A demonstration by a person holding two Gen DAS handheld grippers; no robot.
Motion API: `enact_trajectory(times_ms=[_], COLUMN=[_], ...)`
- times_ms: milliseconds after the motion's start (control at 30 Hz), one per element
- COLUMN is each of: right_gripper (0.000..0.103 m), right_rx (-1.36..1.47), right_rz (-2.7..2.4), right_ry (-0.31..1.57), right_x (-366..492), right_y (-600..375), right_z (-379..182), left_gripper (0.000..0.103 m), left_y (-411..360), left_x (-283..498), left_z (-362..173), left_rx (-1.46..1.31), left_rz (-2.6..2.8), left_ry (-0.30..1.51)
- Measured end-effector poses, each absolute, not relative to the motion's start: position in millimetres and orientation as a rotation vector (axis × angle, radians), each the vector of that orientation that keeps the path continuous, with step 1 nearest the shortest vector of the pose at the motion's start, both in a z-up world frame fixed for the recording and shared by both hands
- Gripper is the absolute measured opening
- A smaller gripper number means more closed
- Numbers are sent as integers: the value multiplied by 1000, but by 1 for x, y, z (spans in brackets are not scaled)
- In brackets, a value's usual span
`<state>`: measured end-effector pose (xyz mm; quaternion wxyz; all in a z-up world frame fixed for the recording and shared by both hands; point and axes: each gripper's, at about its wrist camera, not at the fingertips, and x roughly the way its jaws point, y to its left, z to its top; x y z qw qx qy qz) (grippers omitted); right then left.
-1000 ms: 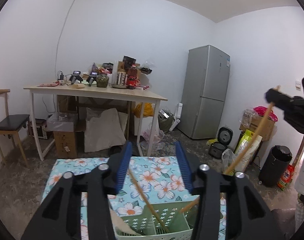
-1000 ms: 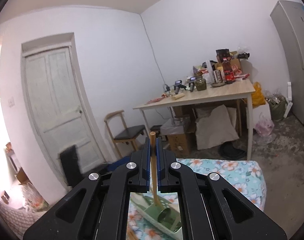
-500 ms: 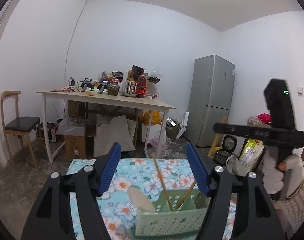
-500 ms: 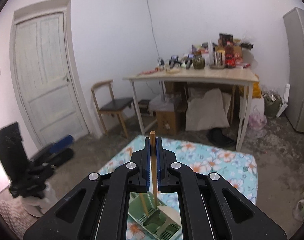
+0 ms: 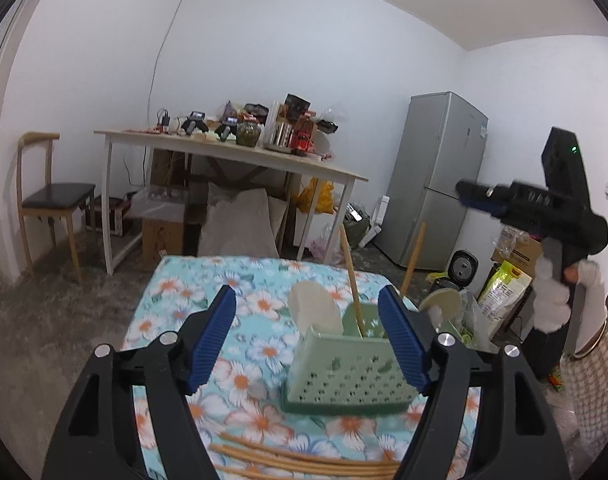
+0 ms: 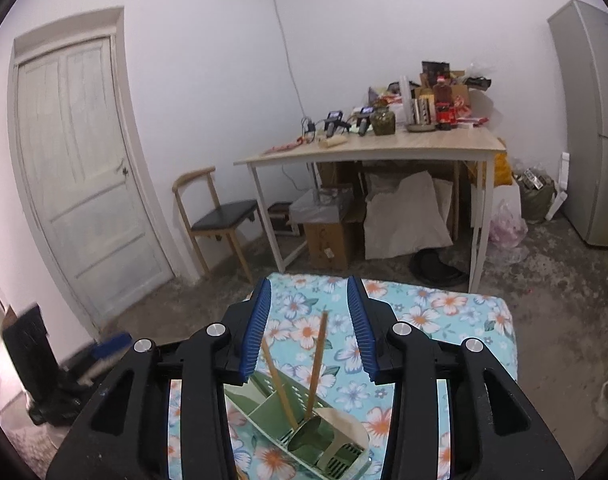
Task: Organize utensils
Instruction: 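Drop the single chopstick into the holder with the left tool while the right tool releases its chopsticks, then move the left tool down to the chopsticks lying beside the holder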
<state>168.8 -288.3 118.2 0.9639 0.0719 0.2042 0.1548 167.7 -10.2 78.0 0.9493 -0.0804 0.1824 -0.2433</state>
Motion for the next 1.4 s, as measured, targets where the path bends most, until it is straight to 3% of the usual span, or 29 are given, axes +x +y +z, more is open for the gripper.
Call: enact_trajectory(times_ms=[200,400,833,1400], right_gripper=[42,46,47,48], right_rx=[213,277,447,471], right_rz=[299,304,346,389], right_ry=[356,370,703,799], right_x=[124,74,72,68], right_y=[-306,-302,-271,-259], right_z=[122,92,-36,-62], left_gripper=[77,78,78,78], left_y=[-11,-3,-6,-3], left_x=[155,139,111,120], left_z=[63,42,-2,-33], left_rx=[-146,-121,-168,-239], left_rz=[-507,-496,-429,-334], left_ry=[402,444,611,791])
